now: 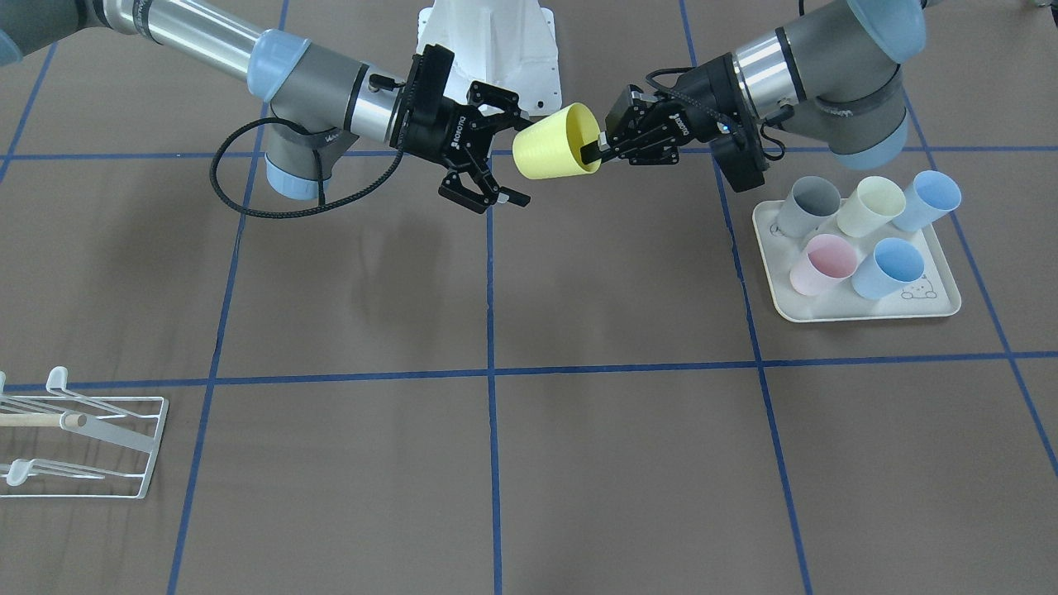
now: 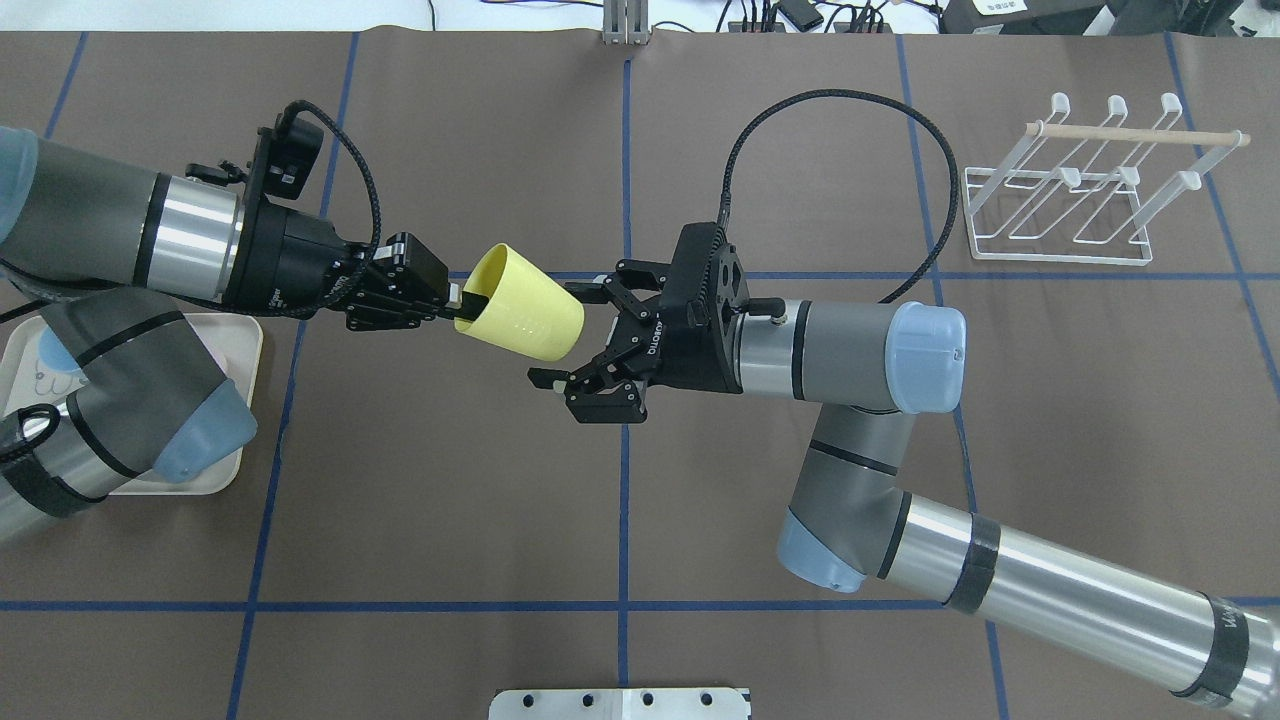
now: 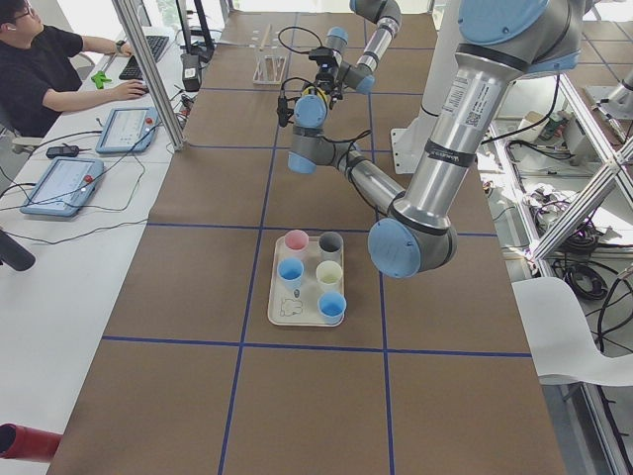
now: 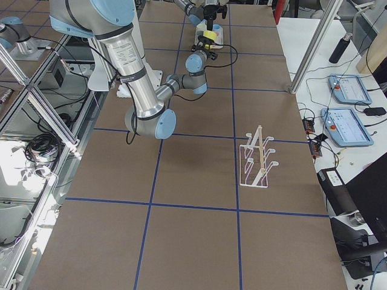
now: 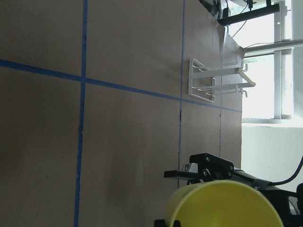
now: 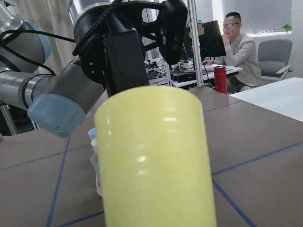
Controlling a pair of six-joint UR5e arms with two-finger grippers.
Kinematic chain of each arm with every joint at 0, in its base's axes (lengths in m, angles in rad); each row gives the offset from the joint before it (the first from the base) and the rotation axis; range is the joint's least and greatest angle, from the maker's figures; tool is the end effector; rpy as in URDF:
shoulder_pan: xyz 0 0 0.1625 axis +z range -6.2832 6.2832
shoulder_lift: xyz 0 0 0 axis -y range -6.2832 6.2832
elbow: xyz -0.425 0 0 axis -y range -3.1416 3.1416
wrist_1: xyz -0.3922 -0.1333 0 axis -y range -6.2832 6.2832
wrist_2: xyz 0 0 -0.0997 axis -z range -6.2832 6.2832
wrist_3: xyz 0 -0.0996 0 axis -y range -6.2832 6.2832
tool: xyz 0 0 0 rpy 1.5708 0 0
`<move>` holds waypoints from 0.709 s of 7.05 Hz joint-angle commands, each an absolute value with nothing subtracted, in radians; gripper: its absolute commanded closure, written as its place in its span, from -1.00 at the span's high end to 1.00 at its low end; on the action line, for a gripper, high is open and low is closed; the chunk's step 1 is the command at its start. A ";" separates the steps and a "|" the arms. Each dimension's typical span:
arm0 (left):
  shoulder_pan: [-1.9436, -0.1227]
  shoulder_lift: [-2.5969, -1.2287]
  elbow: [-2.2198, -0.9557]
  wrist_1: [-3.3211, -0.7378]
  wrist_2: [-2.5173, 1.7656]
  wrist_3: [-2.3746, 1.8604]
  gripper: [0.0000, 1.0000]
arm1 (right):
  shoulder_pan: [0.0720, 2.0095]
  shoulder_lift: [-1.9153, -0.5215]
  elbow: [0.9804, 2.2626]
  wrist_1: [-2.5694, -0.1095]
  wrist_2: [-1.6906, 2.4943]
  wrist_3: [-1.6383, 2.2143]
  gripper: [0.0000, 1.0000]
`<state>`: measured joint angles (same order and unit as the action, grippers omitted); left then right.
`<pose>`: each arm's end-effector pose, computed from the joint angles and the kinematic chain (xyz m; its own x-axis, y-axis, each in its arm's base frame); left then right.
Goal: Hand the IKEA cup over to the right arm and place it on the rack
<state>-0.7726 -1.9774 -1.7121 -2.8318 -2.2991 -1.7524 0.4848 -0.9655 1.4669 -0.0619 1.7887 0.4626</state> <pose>0.3482 -0.4330 0.2341 -0.1766 -0.0161 -0.9842 0.0263 0.9994 -0.0211 -0.5065 -0.3931 0.1919 0.0843 -0.9431 0.3215 -0.4627 0.2488 0.8509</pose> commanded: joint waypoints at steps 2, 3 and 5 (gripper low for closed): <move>-0.761 -1.982 -1.692 -2.833 -2.298 -1.749 -1.00 | 0.485 -0.965 1.468 -0.061 1.789 0.463 0.97; -0.761 -1.982 -1.692 -2.833 -2.298 -1.749 -1.00 | 0.485 -0.965 1.468 -0.061 1.789 0.465 0.97; -0.761 -1.983 -1.690 -2.833 -2.298 -1.749 -1.00 | 0.485 -0.965 1.470 -0.061 1.789 0.465 0.80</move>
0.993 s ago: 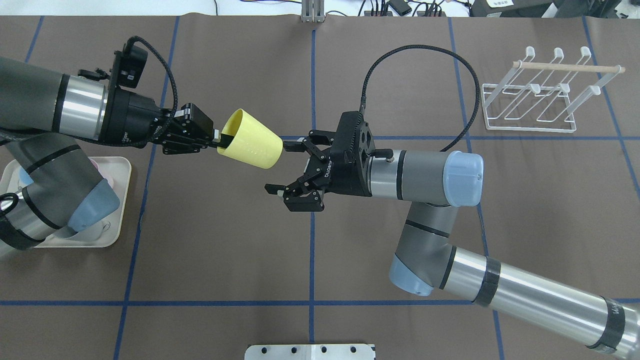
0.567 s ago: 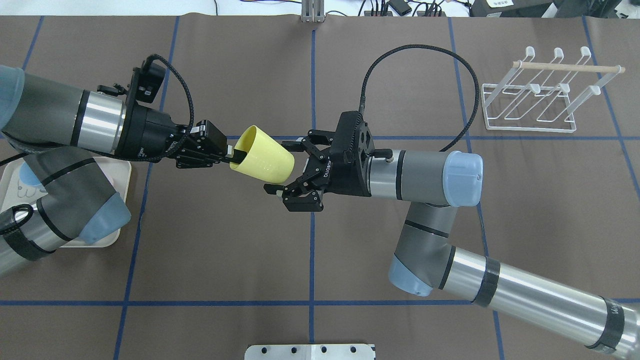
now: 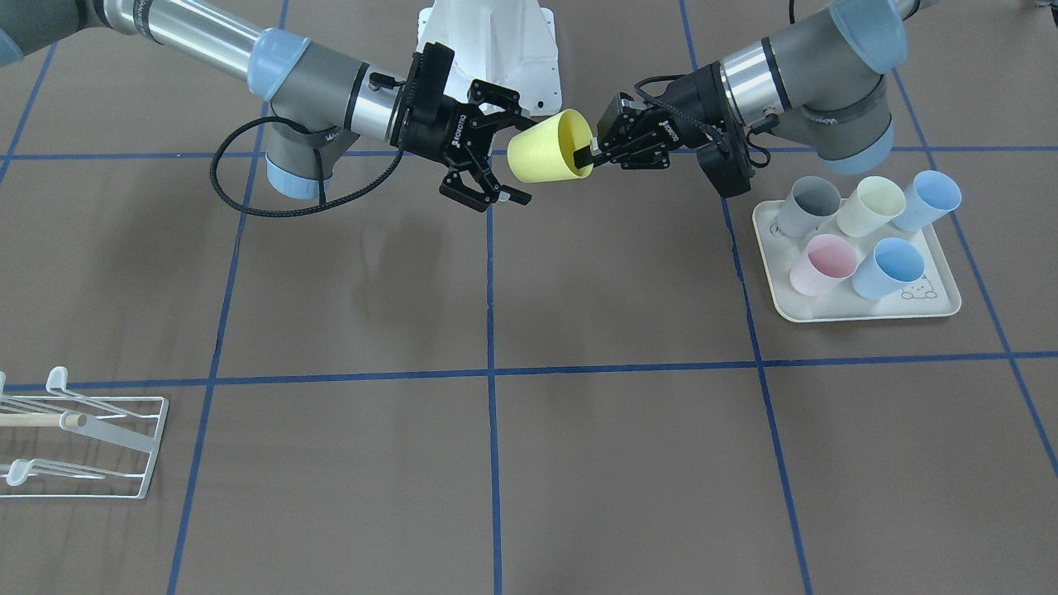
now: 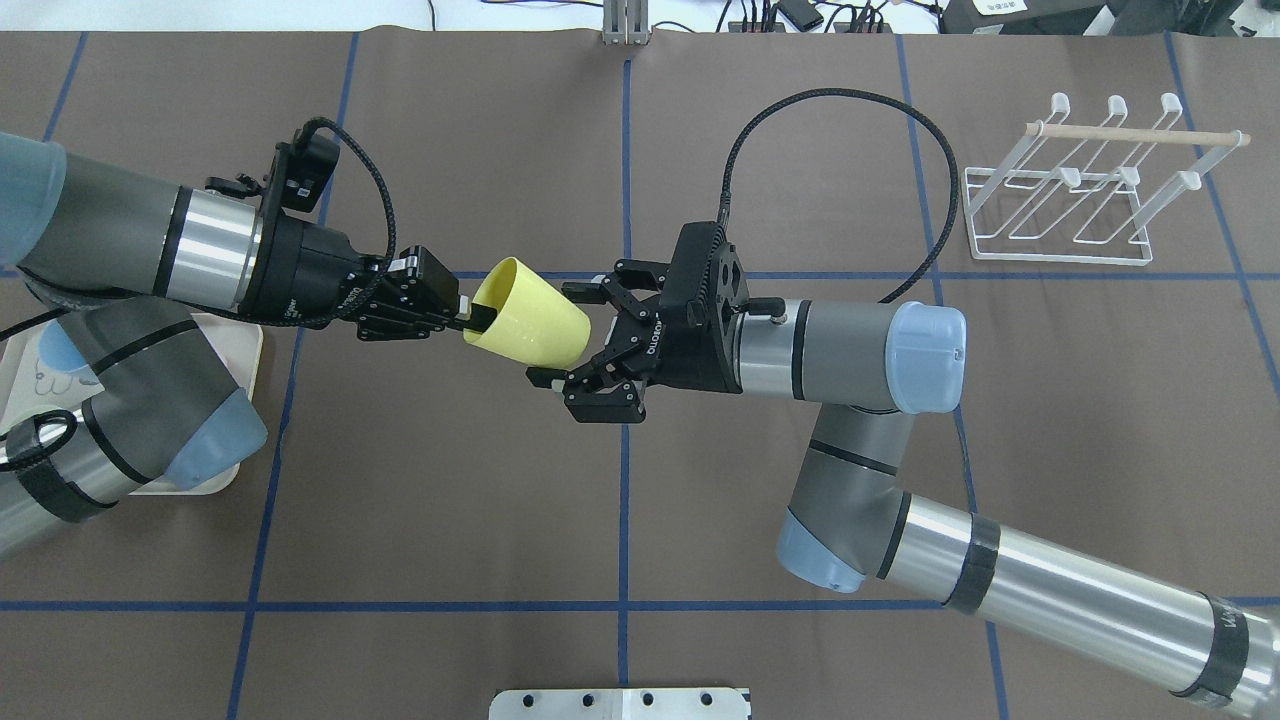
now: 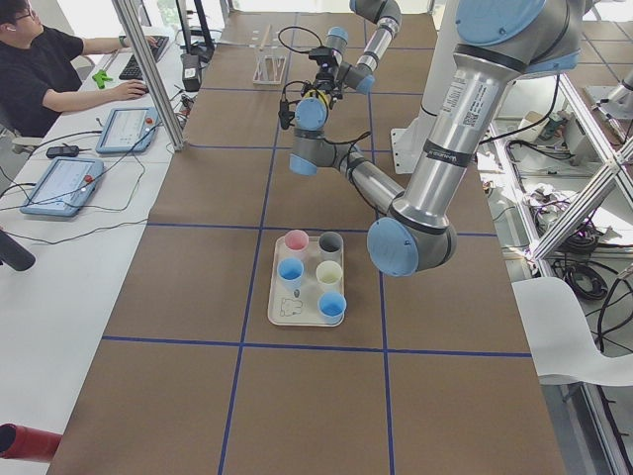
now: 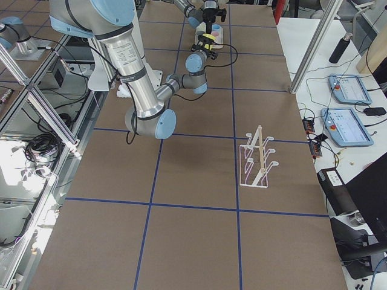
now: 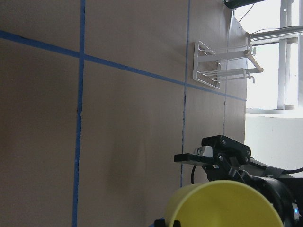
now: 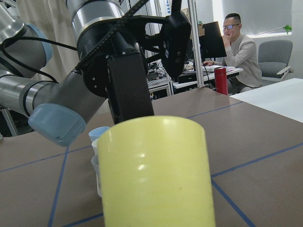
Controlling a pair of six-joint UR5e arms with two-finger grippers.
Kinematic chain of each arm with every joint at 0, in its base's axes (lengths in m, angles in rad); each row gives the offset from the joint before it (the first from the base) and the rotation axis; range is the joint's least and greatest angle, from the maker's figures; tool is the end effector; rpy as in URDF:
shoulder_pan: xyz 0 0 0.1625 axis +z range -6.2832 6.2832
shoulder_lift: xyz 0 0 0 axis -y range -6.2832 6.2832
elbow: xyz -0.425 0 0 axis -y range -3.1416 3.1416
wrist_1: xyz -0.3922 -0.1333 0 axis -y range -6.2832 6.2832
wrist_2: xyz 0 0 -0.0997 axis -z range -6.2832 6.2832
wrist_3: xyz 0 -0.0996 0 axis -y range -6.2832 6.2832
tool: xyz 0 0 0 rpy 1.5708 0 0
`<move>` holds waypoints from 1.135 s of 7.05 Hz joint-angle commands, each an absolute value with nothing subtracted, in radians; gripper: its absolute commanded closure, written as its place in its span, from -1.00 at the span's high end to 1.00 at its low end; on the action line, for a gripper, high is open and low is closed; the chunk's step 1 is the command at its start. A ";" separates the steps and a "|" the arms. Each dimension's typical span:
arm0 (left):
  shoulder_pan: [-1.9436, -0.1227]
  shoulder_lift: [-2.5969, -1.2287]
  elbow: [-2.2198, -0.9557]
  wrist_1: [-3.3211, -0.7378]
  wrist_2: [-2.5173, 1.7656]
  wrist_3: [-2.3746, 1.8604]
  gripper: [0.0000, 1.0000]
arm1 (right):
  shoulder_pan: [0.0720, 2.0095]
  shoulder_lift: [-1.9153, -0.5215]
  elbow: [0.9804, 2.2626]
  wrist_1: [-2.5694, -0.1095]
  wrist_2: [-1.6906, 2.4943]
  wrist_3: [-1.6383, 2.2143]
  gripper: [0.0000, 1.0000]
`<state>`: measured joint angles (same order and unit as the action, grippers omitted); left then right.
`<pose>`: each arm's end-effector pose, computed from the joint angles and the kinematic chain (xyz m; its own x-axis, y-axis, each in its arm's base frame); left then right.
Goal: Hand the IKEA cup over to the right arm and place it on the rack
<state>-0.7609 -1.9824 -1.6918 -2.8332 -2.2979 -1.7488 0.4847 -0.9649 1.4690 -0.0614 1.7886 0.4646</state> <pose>0.3581 -0.4336 0.2391 -0.1666 -0.0240 -0.9857 0.0166 0.9995 -0.0272 -0.5059 -0.3927 0.1907 0.0824 -0.9431 0.3221 -0.4653 0.2494 0.8493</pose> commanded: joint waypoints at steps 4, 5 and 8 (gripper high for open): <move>-0.761 -1.985 -1.689 -2.832 -2.298 -1.749 -1.00 | 0.476 -0.968 1.474 -0.060 1.790 0.471 -0.03; -0.761 -1.985 -1.690 -2.832 -2.298 -1.747 -1.00 | 0.476 -0.971 1.474 -0.061 1.790 0.472 -0.20; -0.761 -1.985 -1.690 -2.833 -2.296 -1.746 0.98 | 0.476 -0.973 1.474 -0.060 1.790 0.471 -0.23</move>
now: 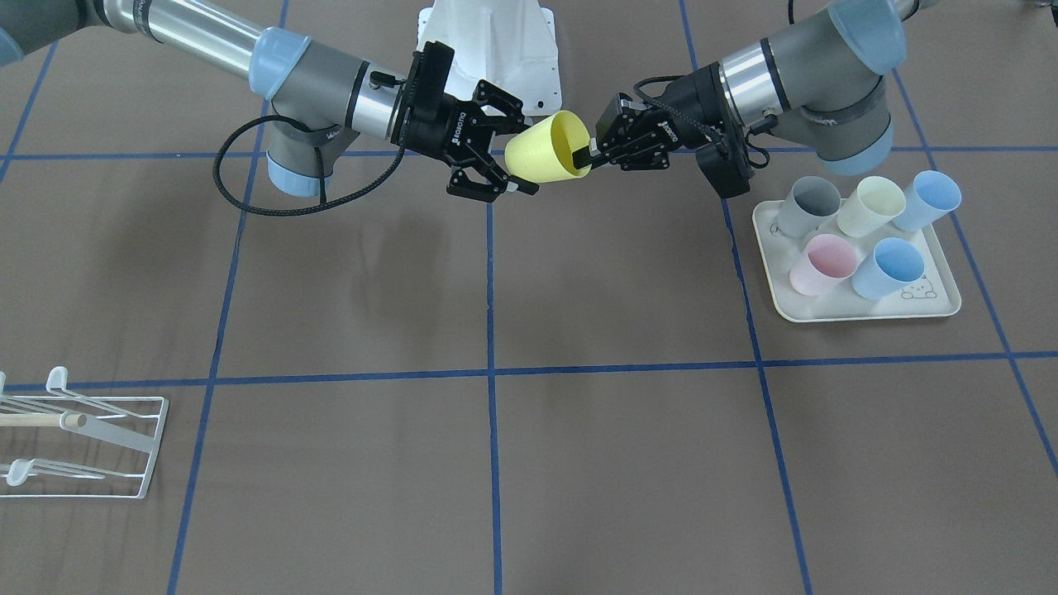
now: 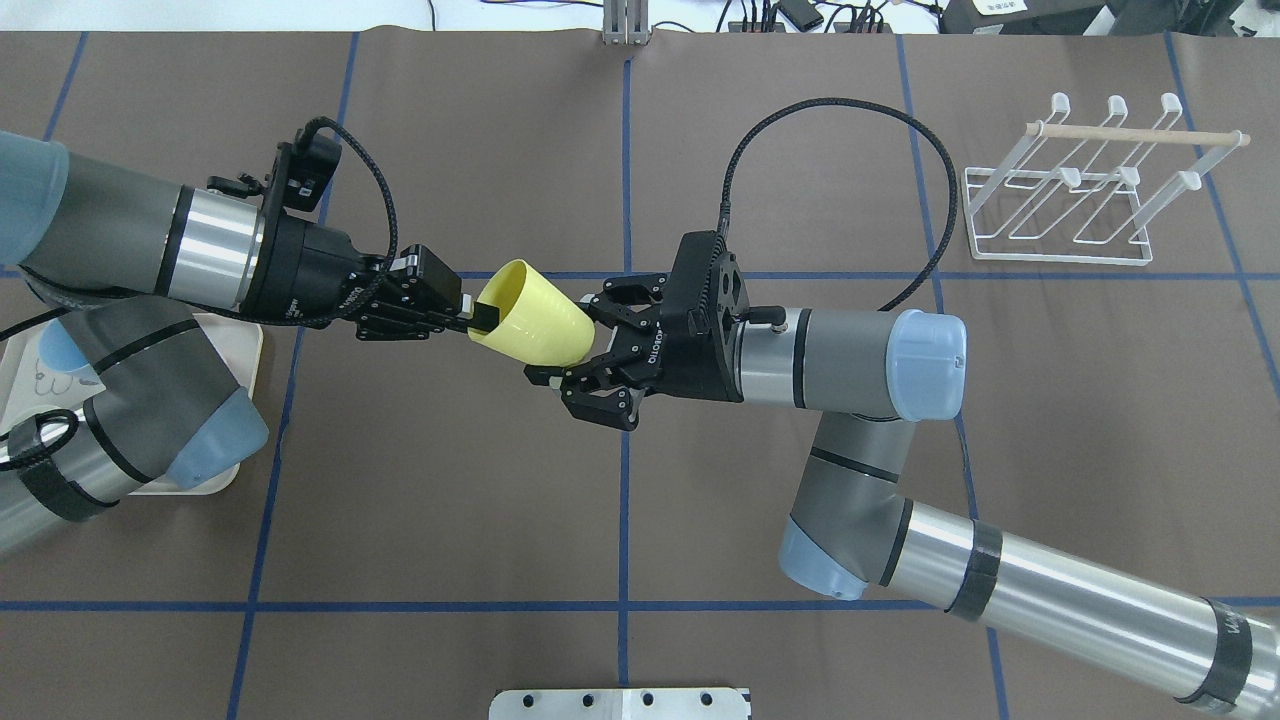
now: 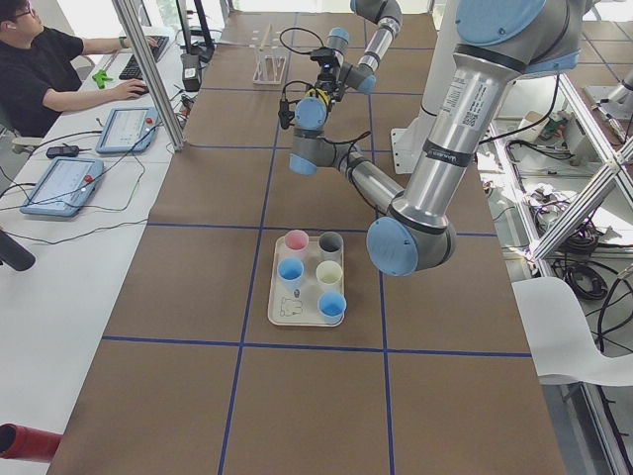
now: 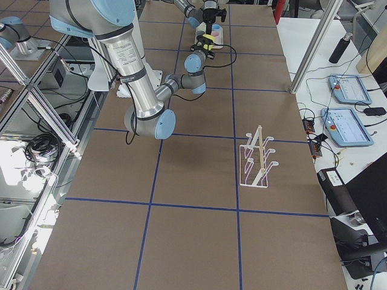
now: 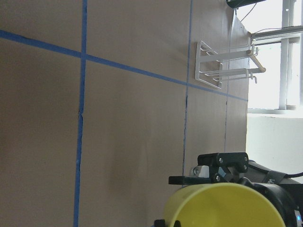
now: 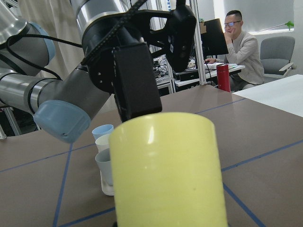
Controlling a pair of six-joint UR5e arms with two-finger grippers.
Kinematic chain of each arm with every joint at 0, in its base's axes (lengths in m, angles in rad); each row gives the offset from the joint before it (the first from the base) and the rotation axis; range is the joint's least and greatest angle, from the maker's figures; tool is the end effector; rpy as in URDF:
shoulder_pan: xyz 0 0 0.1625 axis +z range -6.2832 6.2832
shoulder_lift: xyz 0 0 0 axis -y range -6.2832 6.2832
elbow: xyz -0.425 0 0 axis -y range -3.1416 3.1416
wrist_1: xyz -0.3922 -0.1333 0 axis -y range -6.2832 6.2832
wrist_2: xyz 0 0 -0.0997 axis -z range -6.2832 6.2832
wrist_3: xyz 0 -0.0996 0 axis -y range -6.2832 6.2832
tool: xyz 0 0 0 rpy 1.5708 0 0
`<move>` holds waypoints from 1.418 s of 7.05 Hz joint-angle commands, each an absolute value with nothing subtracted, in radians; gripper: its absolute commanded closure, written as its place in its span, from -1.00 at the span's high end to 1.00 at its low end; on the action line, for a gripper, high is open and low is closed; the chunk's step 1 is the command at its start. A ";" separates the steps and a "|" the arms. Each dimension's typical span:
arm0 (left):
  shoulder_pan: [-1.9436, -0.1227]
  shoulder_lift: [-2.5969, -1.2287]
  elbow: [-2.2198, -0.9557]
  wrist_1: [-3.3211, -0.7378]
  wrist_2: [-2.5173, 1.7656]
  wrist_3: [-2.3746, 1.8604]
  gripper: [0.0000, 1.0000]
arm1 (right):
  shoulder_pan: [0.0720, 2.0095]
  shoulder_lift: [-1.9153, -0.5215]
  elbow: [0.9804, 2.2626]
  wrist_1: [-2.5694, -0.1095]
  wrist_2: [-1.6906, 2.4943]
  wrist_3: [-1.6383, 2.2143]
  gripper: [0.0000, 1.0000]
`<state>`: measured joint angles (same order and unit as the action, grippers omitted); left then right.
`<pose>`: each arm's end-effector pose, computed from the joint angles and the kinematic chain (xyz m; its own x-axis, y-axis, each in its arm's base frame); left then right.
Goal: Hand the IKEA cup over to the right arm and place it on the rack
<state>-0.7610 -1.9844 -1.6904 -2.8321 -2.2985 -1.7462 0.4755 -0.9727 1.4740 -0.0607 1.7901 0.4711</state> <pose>0.3585 -0.4340 0.2386 -0.1661 -0.0218 -0.9859 0.0166 0.9996 -0.0249 -0.5078 -0.3870 0.1936 0.0702 -0.9421 0.3278 -0.4613 0.2608 0.8481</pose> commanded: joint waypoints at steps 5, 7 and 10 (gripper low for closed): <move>-0.926 -1.967 -1.689 -2.794 -2.394 -1.717 0.99 | 0.530 -0.982 1.479 -0.139 1.808 0.466 -0.22; -0.974 -1.919 -1.693 -2.691 -2.392 -1.526 1.00 | 0.644 -0.980 1.538 -0.387 1.891 0.454 -0.22; -1.115 -1.800 -1.704 -2.484 -2.378 -1.048 0.99 | 0.797 -0.979 1.720 -0.921 1.914 0.205 -0.26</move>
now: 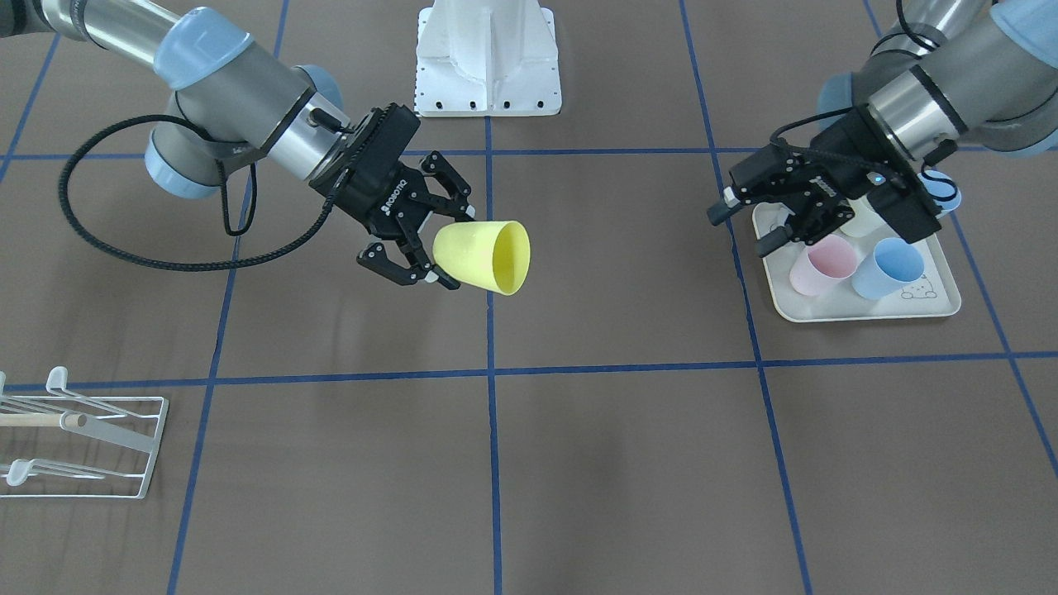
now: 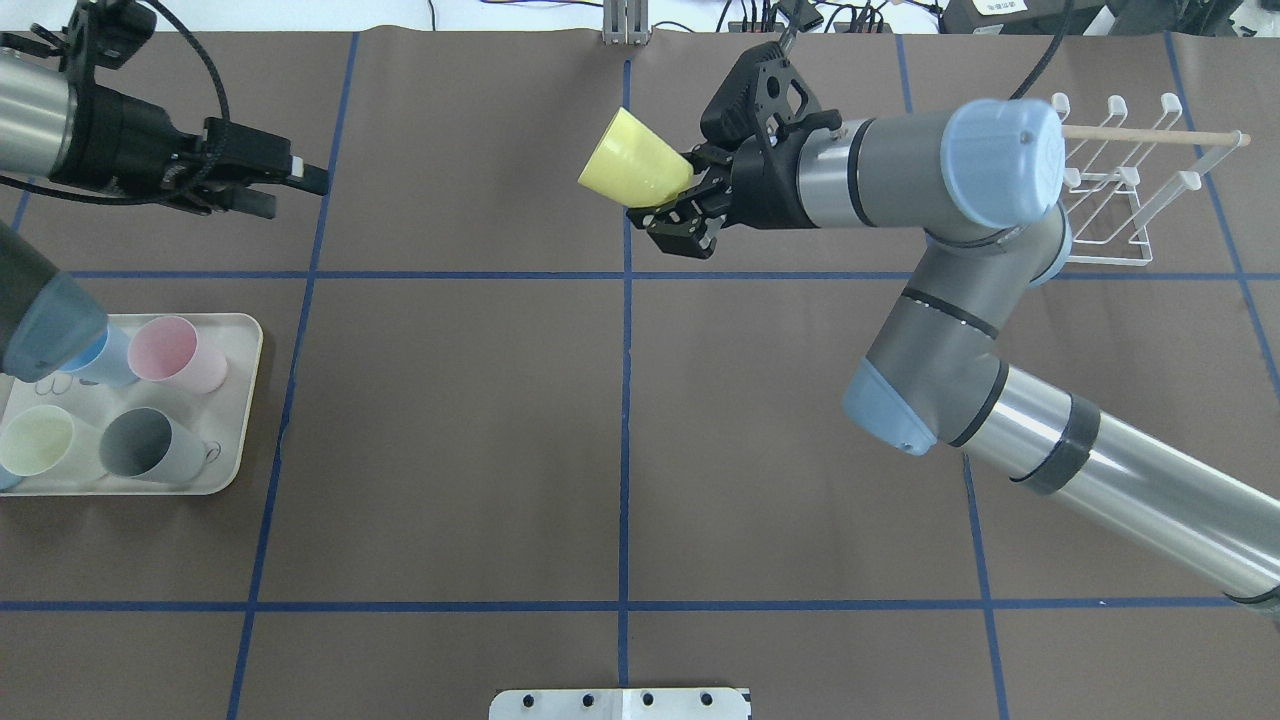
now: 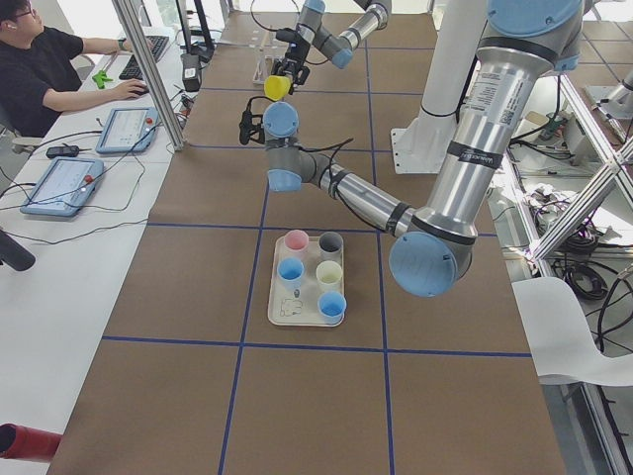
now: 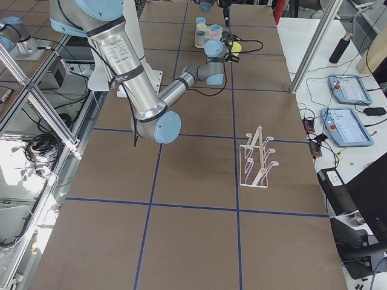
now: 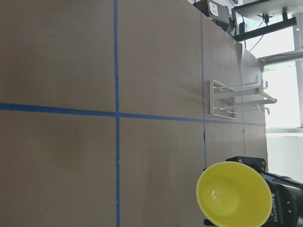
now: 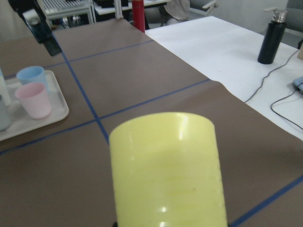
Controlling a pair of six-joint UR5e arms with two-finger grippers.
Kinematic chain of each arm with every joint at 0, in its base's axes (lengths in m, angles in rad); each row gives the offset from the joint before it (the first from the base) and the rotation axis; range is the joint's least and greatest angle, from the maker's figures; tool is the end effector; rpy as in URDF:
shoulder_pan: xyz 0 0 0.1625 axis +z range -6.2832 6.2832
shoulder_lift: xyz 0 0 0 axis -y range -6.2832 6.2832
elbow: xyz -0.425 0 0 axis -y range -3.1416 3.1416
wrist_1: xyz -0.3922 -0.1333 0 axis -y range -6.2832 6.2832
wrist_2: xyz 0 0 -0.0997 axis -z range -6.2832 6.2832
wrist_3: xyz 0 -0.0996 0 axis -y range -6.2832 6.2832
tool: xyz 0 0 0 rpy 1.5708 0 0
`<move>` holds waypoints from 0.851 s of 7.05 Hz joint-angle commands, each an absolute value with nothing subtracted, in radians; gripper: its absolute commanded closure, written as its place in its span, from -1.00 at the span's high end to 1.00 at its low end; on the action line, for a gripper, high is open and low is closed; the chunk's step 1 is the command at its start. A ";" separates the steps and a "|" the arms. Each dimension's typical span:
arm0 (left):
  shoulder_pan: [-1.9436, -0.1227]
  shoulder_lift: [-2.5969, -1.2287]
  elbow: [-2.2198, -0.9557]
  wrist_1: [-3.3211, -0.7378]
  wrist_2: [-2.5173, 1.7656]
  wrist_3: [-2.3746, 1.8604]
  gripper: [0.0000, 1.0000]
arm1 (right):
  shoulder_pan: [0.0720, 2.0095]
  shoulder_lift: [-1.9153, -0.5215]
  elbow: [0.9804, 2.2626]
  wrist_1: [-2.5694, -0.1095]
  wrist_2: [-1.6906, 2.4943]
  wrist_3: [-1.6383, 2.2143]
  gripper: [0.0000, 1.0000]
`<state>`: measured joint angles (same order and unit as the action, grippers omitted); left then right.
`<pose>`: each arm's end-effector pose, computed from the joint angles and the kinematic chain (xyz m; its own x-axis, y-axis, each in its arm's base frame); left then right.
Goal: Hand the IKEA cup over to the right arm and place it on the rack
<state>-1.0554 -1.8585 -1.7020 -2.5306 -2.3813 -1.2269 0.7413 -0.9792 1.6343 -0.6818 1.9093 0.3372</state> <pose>0.2254 -0.5220 0.3257 0.1725 0.1668 -0.9708 0.2027 0.9584 0.2007 -0.4078 -0.5092 0.1792 0.3765 -0.8621 0.3391 -0.1111 0.3214 0.9404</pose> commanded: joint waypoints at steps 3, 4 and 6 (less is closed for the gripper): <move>-1.244 -1.724 -1.738 -2.237 -2.212 -0.530 0.99 | 0.937 -0.974 1.802 -1.309 1.899 -0.206 -0.26; -1.265 -1.712 -1.777 -2.088 -2.147 -0.345 0.99 | 0.995 -0.974 1.802 -1.384 1.899 -0.353 -0.27; -1.284 -1.675 -1.813 -2.046 -2.154 -0.285 1.00 | 1.093 -0.968 1.790 -1.568 1.809 -0.864 -0.26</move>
